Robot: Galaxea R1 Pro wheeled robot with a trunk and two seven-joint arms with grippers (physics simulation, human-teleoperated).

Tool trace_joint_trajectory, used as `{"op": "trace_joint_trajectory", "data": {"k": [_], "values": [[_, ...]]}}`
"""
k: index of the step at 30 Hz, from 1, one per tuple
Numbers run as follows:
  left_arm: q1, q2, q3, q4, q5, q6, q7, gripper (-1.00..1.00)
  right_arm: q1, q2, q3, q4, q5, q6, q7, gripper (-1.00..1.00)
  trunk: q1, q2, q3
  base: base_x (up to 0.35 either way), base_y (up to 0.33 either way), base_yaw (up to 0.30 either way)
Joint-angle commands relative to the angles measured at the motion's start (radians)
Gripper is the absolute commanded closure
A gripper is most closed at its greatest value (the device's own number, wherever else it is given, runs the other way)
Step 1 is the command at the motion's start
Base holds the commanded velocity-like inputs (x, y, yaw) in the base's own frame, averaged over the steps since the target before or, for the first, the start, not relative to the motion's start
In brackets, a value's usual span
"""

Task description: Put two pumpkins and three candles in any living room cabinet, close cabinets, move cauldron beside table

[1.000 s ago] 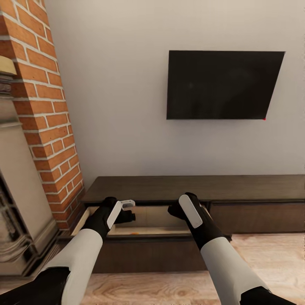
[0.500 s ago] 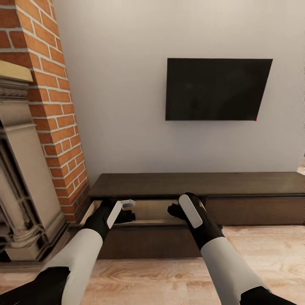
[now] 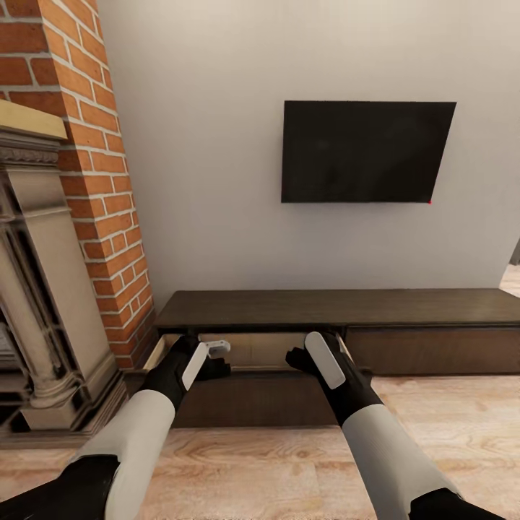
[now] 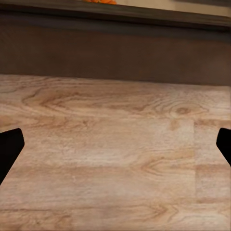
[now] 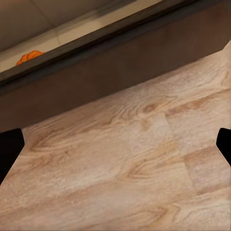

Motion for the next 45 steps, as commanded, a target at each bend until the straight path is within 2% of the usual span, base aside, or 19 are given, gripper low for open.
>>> {"op": "trace_joint_trajectory", "data": {"k": [1,12,22,24,28,30,35,42,45], "values": [[0.000,0.000,0.000,0.000,0.000,0.000,0.000,-1.00,0.000,0.000,0.000,0.000,0.000,0.000,0.000,-1.00,0.004,-0.007,-0.003,-0.006,0.000,0.000],[0.000,0.000,-0.001,0.000,0.000,-0.009,0.002,-1.00,0.000,0.000,0.001,0.003,0.000,0.000,0.000,-1.00,0.046,-0.084,-0.038,-0.001,0.000,0.000],[0.000,0.000,-0.002,0.004,-0.001,-0.017,0.002,-1.00,0.000,0.000,0.002,0.102,0.002,-0.005,0.003,-1.00,0.084,-0.154,-0.069,0.000,0.000,0.000],[0.000,0.000,-0.002,0.006,-0.001,-0.030,0.003,-1.00,0.000,0.000,0.003,0.107,0.003,-0.005,0.003,-1.00,0.092,-0.168,-0.075,0.000,0.000,0.000],[0.001,0.000,-0.004,0.015,0.000,-0.110,0.003,-1.00,0.000,0.000,0.004,0.114,0.004,-0.008,0.007,-1.00,0.107,-0.196,-0.088,0.000,0.000,0.000],[0.002,0.000,-0.005,0.016,0.000,-0.130,0.003,-1.00,0.000,0.000,0.007,0.115,0.005,-0.009,0.008,-1.00,0.115,-0.210,-0.094,0.000,0.000,0.000],[0.002,0.000,-0.005,0.017,-0.003,-0.166,0.003,-1.00,0.000,0.000,0.065,0.115,0.007,-0.061,0.010,-1.00,0.131,-0.239,-0.110,0.000,0.000,0.000],[0.019,0.000,-0.006,0.018,-0.003,-0.224,0.003,-1.00,0.000,0.000,0.093,0.158,0.008,-0.199,0.024,-1.00,0.134,-0.240,-0.138,0.000,0.000,0.000],[0.033,0.000,-0.007,0.018,-0.004,-0.268,0.003,-1.00,0.000,0.000,0.147,0.198,0.031,-0.248,0.062,-1.00,0.135,-0.241,-0.149,0.000,0.000,0.000]]}}
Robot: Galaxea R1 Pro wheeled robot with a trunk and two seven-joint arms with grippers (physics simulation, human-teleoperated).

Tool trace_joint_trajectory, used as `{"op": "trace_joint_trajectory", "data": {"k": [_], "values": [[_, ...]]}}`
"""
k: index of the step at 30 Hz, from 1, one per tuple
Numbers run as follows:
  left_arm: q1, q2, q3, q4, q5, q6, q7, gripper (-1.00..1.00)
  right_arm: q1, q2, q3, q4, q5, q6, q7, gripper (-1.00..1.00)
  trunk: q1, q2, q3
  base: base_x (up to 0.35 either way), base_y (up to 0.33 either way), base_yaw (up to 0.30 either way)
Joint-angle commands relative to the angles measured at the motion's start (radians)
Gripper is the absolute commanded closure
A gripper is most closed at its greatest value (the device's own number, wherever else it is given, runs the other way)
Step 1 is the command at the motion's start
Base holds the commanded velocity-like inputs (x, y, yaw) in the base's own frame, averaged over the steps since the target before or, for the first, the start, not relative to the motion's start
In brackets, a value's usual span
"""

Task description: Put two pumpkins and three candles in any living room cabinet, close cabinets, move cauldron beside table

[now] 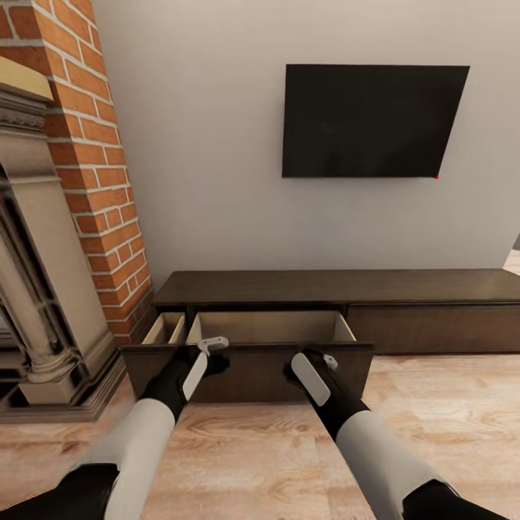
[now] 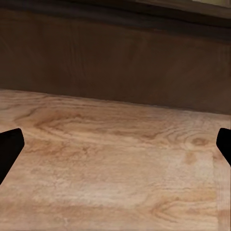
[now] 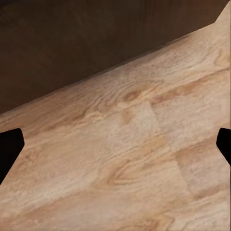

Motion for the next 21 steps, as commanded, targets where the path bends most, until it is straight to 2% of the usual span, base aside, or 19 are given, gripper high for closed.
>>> {"op": "trace_joint_trajectory", "data": {"k": [1,4,12,16,21], "values": [[0.003,0.000,-0.001,0.002,0.000,-0.016,0.001,-1.00,0.000,0.000,0.016,0.009,0.013,-0.028,0.018,-1.00,0.000,0.000,-0.004,0.000,0.000,0.000],[0.014,0.000,-0.002,0.026,-0.001,-0.053,0.022,-1.00,0.000,0.000,0.039,0.037,0.058,-0.101,0.074,-1.00,0.002,-0.001,-0.016,0.000,0.000,0.000],[0.019,0.000,-0.003,0.042,0.000,-0.102,0.081,-1.00,0.001,0.000,0.047,0.068,0.158,-0.160,0.139,-1.00,0.005,-0.003,-0.046,0.000,0.000,0.000],[0.028,0.000,-0.004,0.043,-0.001,-0.107,0.085,-1.00,0.007,0.000,0.047,0.072,0.172,-0.210,0.148,-1.00,0.007,-0.004,-0.062,0.000,0.000,0.000],[0.033,0.000,-0.005,0.043,-0.001,-0.131,0.086,-1.00,0.020,0.000,0.047,0.075,0.175,-0.229,0.161,-1.00,0.009,-0.005,-0.081,0.000,0.000,0.000]]}}
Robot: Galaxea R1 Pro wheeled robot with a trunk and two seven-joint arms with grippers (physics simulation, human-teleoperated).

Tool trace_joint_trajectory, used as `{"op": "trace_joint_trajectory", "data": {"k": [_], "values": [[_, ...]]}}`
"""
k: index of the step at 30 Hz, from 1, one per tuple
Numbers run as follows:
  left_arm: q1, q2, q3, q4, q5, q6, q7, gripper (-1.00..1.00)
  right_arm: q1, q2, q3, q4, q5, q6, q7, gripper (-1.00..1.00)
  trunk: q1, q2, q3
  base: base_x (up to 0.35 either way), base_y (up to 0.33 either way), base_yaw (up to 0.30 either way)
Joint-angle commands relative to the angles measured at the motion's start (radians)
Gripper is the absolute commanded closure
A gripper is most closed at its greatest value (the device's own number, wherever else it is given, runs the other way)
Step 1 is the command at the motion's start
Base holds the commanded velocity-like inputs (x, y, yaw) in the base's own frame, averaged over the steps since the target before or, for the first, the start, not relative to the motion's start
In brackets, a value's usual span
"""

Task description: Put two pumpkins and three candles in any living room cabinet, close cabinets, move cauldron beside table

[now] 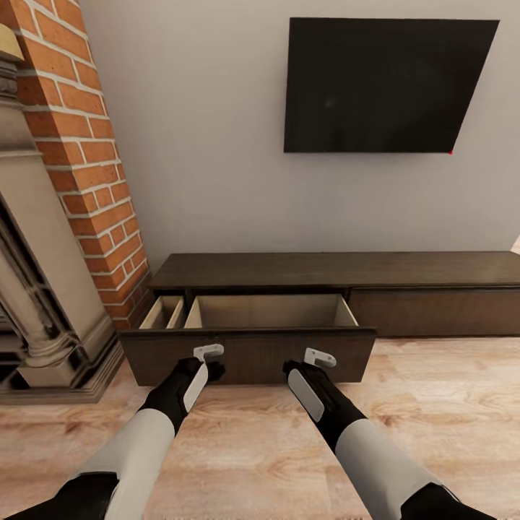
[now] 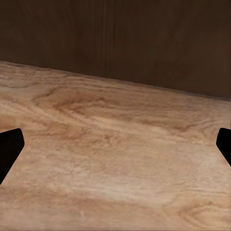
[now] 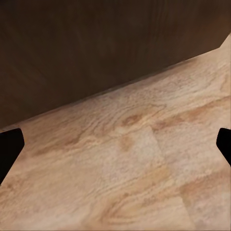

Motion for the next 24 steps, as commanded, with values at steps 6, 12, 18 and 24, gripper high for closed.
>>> {"op": "trace_joint_trajectory", "data": {"k": [6,12,18,24], "values": [[0.015,0.000,-0.002,0.000,-0.002,-0.068,0.001,-1.00,0.015,0.000,0.009,0.001,0.002,-0.043,0.008,-1.00,0.002,-0.001,-0.016,0.000,0.000,0.000],[0.018,0.000,-0.004,-0.006,-0.003,-0.076,0.000,-1.00,0.028,-0.004,0.055,0.003,0.003,-0.070,0.030,-1.00,0.002,-0.001,-0.016,0.000,0.000,0.000],[0.018,0.000,-0.004,-0.010,-0.003,-0.078,0.001,-1.00,0.030,-0.024,0.067,0.004,0.001,-0.113,0.034,-1.00,0.004,-0.002,-0.031,0.000,0.000,0.000],[0.018,0.000,-0.003,-0.012,-0.003,-0.079,0.001,-1.00,0.030,-0.027,0.068,0.004,0.002,-0.123,0.034,-1.00,0.006,-0.003,-0.054,0.000,0.000,0.000]]}}
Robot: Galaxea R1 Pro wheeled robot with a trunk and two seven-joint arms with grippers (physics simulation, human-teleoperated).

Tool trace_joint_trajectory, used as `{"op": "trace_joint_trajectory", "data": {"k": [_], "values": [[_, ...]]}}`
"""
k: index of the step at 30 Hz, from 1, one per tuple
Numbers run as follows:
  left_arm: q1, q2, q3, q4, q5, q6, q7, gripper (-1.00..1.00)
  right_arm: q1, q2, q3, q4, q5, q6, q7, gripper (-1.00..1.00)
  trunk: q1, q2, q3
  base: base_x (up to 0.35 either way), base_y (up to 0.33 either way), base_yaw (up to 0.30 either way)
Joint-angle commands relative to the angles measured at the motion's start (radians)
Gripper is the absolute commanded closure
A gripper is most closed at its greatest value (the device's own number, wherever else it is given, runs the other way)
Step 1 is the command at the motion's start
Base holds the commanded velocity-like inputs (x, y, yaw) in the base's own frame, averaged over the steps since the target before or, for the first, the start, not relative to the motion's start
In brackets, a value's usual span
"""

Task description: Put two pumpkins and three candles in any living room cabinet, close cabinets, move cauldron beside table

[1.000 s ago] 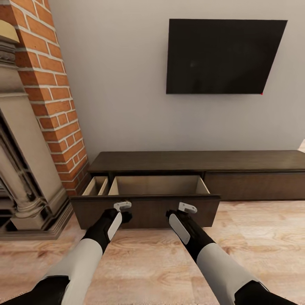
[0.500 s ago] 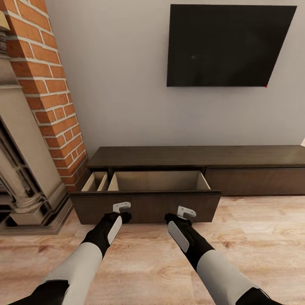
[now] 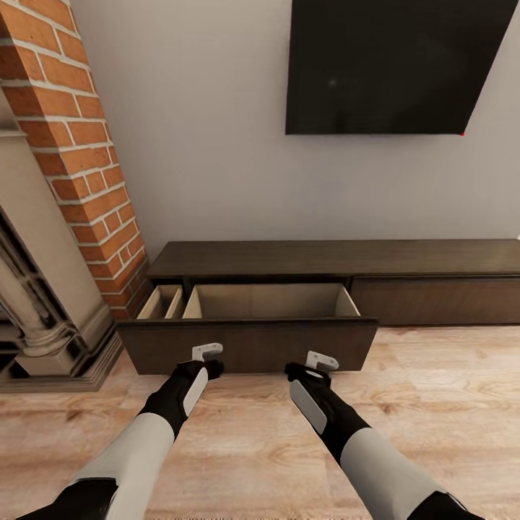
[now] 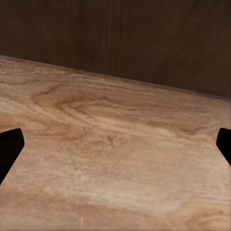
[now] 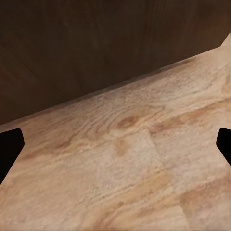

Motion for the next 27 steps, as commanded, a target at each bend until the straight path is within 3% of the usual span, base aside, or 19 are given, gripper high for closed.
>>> {"op": "trace_joint_trajectory", "data": {"k": [1,5,8,12,15,18,27], "values": [[0.000,0.000,0.000,-0.002,0.000,0.000,0.000,-1.00,0.000,0.000,0.000,0.000,0.000,-0.004,0.000,-1.00,0.000,0.000,-0.004,0.000,0.000,0.000],[0.000,0.000,-0.001,-0.010,0.000,-0.024,-0.001,-1.00,0.000,-0.001,0.007,0.000,0.006,-0.058,0.001,-1.00,0.001,-0.001,-0.012,0.000,0.000,0.000],[0.001,0.000,-0.002,-0.011,0.001,-0.085,-0.001,-1.00,0.000,-0.001,0.042,0.001,0.060,-0.108,0.008,-1.00,0.001,-0.001,-0.012,0.000,0.000,0.000],[0.002,0.000,-0.002,-0.009,0.001,-0.140,-0.002,-1.00,0.001,0.001,0.074,0.009,0.166,-0.205,0.011,-1.00,0.001,-0.001,-0.012,0.000,0.000,0.000],[0.011,0.000,-0.003,-0.007,0.000,-0.159,-0.003,-1.00,0.001,0.002,0.079,0.025,0.197,-0.235,0.012,-1.00,0.001,-0.001,-0.012,0.000,0.000,0.000],[0.022,0.000,-0.004,-0.005,-0.001,-0.212,-0.004,-1.00,0.001,0.001,0.080,0.038,0.206,-0.246,0.012,-1.00,0.001,-0.001,-0.012,0.000,0.000,0.000],[0.039,0.000,-0.005,-0.002,-0.002,-0.288,-0.014,-1.00,0.002,0.000,0.078,0.078,0.213,-0.250,0.033,-1.00,0.001,-0.001,-0.012,0.000,0.000,0.000]]}}
